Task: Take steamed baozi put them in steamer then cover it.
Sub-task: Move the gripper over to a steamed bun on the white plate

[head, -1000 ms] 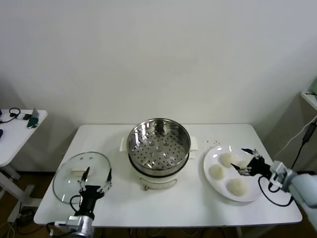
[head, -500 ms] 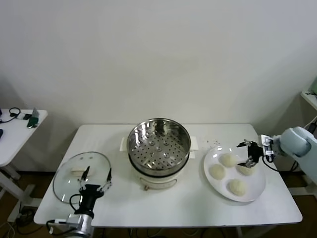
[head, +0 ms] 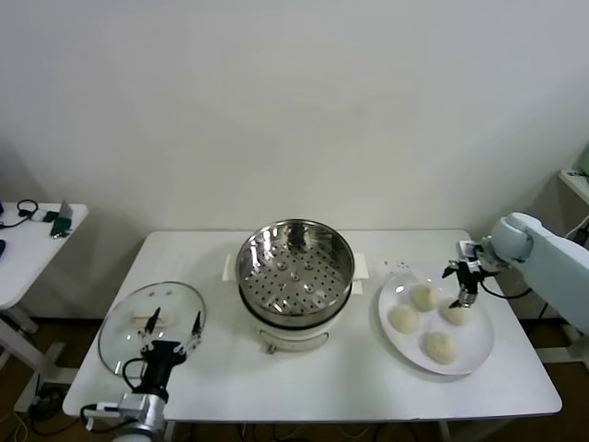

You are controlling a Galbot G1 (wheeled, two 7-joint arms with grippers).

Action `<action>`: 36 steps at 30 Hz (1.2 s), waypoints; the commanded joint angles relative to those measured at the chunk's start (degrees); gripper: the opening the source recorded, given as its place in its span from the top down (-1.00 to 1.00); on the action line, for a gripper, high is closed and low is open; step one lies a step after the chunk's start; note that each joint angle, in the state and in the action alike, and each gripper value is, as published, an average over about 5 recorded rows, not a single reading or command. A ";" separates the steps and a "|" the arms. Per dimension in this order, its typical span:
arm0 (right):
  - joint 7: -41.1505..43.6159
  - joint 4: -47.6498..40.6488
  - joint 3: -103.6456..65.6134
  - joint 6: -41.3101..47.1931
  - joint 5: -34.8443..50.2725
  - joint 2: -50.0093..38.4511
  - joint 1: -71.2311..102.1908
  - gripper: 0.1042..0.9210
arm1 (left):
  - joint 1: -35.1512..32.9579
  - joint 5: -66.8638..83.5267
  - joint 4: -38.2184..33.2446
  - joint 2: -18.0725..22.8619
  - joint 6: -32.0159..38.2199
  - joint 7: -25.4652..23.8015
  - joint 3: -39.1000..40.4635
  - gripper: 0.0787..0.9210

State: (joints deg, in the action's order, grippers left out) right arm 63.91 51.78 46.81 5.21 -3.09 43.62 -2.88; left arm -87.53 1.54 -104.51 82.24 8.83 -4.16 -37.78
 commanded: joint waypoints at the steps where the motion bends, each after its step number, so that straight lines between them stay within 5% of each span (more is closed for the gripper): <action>1: 1.30 -6.00 4.05 -0.55 -0.87 5.23 -3.52 -0.76 | 0.08 -0.02 0.08 -0.05 -0.14 0.07 -0.07 -0.77; 26: 1.07 -10.12 3.24 -3.13 -3.44 9.96 -0.33 -0.75 | 0.33 1.86 0.07 -0.19 -1.59 0.23 -1.47 -0.77; 36: 1.75 -10.93 2.95 -4.27 -4.46 10.30 -0.66 -0.52 | 0.29 1.88 -0.01 -0.10 -1.78 0.33 -1.62 -0.77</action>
State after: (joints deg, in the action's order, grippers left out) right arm 65.77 41.27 49.81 1.01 -7.00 53.55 -3.65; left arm -87.25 3.16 -104.46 82.06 7.10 -3.85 -39.39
